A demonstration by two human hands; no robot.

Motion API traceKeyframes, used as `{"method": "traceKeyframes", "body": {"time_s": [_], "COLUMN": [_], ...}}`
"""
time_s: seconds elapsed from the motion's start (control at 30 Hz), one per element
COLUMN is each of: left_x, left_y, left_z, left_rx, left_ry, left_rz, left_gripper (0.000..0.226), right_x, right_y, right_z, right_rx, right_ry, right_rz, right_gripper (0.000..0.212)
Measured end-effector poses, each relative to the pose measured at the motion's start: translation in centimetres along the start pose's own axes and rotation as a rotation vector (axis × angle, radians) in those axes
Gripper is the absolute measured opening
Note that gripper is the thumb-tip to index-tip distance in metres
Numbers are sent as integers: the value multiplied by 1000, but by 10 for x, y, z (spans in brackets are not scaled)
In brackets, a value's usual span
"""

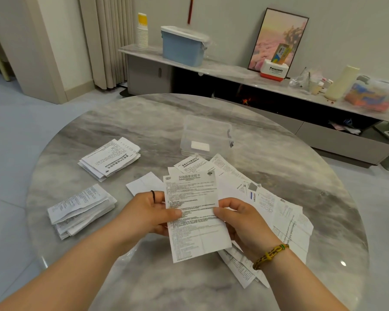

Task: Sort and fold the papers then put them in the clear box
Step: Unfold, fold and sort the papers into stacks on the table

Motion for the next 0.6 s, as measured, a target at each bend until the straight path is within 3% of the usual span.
{"method": "traceKeyframes", "body": {"time_s": [0.3, 0.47, 0.6], "left_x": [-4, -5, -5], "left_y": [1, 5, 6], "left_z": [1, 6, 8], "left_rx": [-33, -19, -14], "left_ry": [-44, -67, -85], "left_rz": [42, 117, 53], "left_gripper": [19, 47, 51], "right_x": [-1, -3, -5], "right_y": [4, 3, 4], "right_z": [-2, -2, -3], "right_rx": [14, 3, -18], "right_ry": [-34, -13, 12], "right_rz": [-112, -131, -122], "right_gripper": [27, 35, 38]}}
Point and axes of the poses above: each hand's wrist, its own z-axis away from the middle knuckle, its own x-axis out of the palm, y = z × x, the point moved 4 cm from there along -z, towards the middle knuckle, and after that the axes turned 9 degrees about -x, right-handed, at the moved point
